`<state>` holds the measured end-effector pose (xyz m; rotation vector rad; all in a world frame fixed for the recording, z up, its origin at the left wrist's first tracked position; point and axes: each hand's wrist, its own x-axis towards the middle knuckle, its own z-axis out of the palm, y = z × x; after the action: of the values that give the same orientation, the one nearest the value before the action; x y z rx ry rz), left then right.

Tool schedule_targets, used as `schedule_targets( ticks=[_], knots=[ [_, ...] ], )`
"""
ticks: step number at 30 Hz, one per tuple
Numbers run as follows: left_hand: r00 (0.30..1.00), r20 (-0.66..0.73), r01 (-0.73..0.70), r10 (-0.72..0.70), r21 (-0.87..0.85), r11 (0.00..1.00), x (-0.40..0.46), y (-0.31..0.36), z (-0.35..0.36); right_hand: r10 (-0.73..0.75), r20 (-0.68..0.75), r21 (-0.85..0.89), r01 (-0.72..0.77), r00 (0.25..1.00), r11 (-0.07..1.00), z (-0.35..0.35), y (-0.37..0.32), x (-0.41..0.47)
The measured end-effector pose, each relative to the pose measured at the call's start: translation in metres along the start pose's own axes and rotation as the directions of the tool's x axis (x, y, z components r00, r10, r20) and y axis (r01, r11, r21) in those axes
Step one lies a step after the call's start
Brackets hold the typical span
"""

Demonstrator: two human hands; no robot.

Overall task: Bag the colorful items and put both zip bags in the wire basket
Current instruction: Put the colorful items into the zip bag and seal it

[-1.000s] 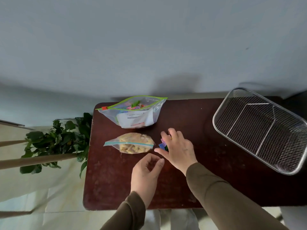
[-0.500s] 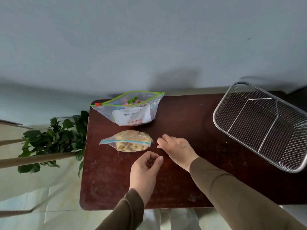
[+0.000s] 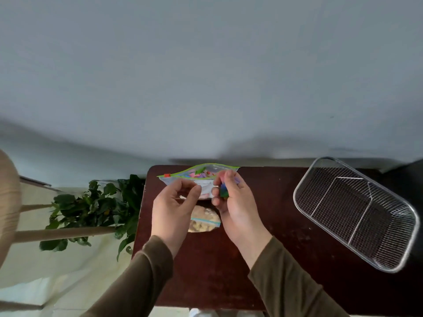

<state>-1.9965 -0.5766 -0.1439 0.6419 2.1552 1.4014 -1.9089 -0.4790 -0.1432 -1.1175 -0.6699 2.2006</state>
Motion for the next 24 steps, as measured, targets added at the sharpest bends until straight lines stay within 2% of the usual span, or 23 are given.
schedule_targets(
  ticks=[4,6,9,12,16,21,24],
  knots=[
    [0.998,-0.03,-0.056,0.059,0.102,0.993,0.032,0.009,-0.018,0.095,-0.057,0.223,-0.08,0.994,0.972,0.032,-0.003,0.003],
    [0.992,0.0,-0.12,0.124,0.245,0.962,0.045,0.006,-0.021,0.134,-0.064,0.304,-0.108,0.989,0.947,0.04,-0.003,0.004],
    [0.98,0.047,-0.19,0.192,0.494,0.849,0.06,0.002,-0.022,0.185,-0.105,0.366,-0.135,0.977,0.921,0.048,-0.003,0.005],
    [0.977,0.041,-0.183,0.209,0.661,0.728,0.067,0.0,-0.021,0.219,-0.156,0.378,-0.147,0.963,0.914,0.051,-0.001,0.007],
    [0.987,0.044,-0.142,0.152,0.672,0.727,0.075,0.001,-0.019,0.246,-0.187,0.378,-0.162,0.951,0.911,0.055,0.0,0.009],
    [1.0,0.016,-0.005,-0.004,0.524,0.852,0.082,0.0,-0.014,0.307,-0.248,0.397,-0.192,0.919,0.897,0.06,0.002,0.011],
    [1.0,0.015,0.017,-0.027,0.465,0.885,0.079,0.001,-0.011,0.314,-0.268,0.417,-0.184,0.911,0.89,0.063,0.004,0.013]
  ],
)
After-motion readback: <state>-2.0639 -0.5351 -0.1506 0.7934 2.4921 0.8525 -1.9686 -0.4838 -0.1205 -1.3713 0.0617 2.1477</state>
